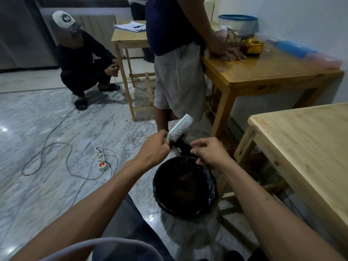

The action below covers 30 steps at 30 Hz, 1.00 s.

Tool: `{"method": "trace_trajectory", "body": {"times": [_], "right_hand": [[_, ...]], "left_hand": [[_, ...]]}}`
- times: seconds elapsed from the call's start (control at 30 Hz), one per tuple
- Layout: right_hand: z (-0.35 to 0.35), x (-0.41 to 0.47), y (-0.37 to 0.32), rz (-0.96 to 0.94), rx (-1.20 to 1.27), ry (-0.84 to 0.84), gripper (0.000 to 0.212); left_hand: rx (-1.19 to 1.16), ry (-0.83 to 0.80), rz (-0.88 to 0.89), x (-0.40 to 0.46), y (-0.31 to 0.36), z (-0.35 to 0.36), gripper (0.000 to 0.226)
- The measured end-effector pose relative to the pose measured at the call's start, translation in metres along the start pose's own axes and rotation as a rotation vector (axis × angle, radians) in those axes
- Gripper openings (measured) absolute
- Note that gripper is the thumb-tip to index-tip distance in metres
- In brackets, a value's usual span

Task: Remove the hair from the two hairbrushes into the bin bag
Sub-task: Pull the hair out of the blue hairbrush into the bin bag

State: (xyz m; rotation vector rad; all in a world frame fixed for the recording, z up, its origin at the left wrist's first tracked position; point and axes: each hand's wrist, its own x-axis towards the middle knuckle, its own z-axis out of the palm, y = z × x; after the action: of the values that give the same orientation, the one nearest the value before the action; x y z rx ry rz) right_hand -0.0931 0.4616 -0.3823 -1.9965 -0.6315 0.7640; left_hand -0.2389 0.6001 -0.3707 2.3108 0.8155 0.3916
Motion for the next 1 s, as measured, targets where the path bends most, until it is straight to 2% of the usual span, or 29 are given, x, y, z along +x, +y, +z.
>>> {"method": "trace_trajectory", "body": {"times": [0.1, 0.2, 0.3, 0.4, 0.5, 0.67, 0.77, 0.87, 0.93, 1.0], "right_hand": [[-0.003, 0.001, 0.0, -0.06, -0.097, 0.09, 0.016], [-0.001, 0.004, -0.004, -0.07, -0.108, 0.058, 0.036], [0.008, 0.007, -0.008, 0.019, 0.245, -0.059, 0.047], [0.01, 0.008, -0.01, 0.032, 0.417, -0.005, 0.038], [0.007, 0.004, -0.015, 0.052, 0.356, 0.046, 0.033], [0.002, 0.005, -0.019, -0.036, 0.368, 0.211, 0.043], [0.0, 0.009, -0.016, -0.066, 0.226, 0.342, 0.026], [0.001, 0.011, -0.013, -0.048, 0.148, 0.414, 0.012], [0.0, 0.008, -0.013, -0.066, 0.049, 0.424, 0.012], [-0.001, 0.005, -0.016, -0.088, -0.038, 0.425, 0.015]], "left_hand": [[-0.014, -0.062, -0.026, -0.001, 0.0, 0.0, 0.026], [-0.056, -0.1, -0.062, -0.004, 0.002, 0.0, 0.027], [-0.119, -0.136, -0.078, -0.007, 0.006, 0.001, 0.034], [-0.113, -0.157, -0.078, -0.008, 0.008, 0.008, 0.031], [0.065, -0.101, -0.019, -0.006, 0.003, 0.013, 0.034], [0.109, -0.05, 0.048, -0.003, -0.003, 0.013, 0.038], [0.133, -0.056, 0.107, -0.004, -0.006, 0.012, 0.044], [0.207, -0.104, 0.176, -0.007, -0.008, 0.013, 0.062], [0.229, -0.097, 0.221, -0.01, -0.009, 0.016, 0.072], [0.229, -0.06, 0.253, -0.011, -0.009, 0.018, 0.068]]}}
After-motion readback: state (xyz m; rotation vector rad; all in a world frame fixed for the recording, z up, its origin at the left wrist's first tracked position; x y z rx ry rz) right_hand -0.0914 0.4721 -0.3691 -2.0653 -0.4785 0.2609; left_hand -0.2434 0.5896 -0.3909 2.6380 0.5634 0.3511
